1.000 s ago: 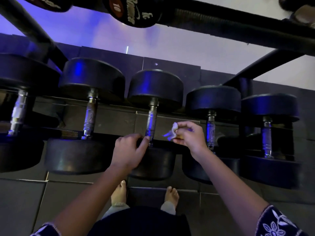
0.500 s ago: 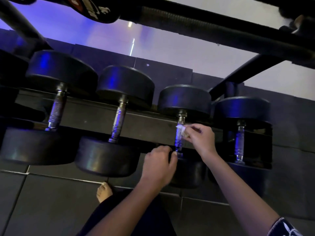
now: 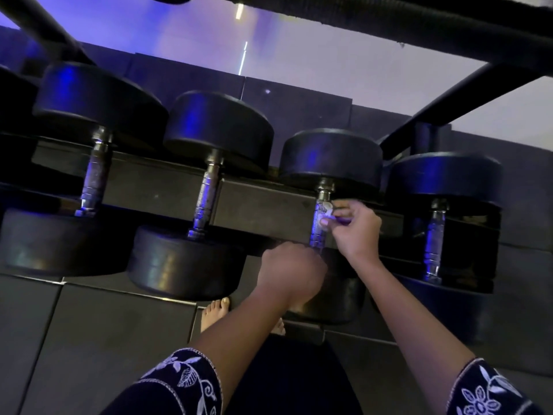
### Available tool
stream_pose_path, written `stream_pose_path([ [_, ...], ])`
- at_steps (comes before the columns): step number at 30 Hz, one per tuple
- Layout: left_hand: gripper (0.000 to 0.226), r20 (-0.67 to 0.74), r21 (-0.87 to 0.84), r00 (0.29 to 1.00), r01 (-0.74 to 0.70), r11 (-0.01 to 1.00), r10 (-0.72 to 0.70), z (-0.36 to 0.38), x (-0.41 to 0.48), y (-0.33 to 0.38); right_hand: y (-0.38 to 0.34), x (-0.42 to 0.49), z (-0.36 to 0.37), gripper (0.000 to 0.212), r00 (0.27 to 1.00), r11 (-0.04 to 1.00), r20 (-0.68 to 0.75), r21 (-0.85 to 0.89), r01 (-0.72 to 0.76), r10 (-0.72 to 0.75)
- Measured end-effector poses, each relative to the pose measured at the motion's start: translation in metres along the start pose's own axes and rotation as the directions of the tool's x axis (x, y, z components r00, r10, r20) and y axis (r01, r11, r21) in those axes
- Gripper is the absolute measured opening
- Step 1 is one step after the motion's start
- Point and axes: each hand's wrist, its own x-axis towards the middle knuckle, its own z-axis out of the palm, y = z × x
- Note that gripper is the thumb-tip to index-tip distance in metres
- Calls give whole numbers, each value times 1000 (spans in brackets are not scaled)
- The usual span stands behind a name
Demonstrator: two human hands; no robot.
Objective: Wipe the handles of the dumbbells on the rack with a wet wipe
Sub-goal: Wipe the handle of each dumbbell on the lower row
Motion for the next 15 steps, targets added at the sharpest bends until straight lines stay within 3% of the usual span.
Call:
stream_pose_path([
  [5,45,-54,-188,998,8,982,-18,3,-3,-6,7,-25,-1,11,993,974,112,-220,62,-38],
  [7,45,-59,-217,998,11,976,-24,3,-1,-8,4,-24,-4,10,992,972,116,-225,71,-46],
  [10,44,-62,-213,998,12,977,-26,3,0,-6,-9,0,-1,9,986,968,15,-189,166,-166],
  [13,45,-66,-210,998,-4,978,-11,2,-2,-6,-21,23,3,9,981,982,-117,-124,144,-158],
  [15,46,-69,-213,998,-1,977,-14,1,-2,-9,-17,18,6,8,984,984,-101,-116,136,-148],
])
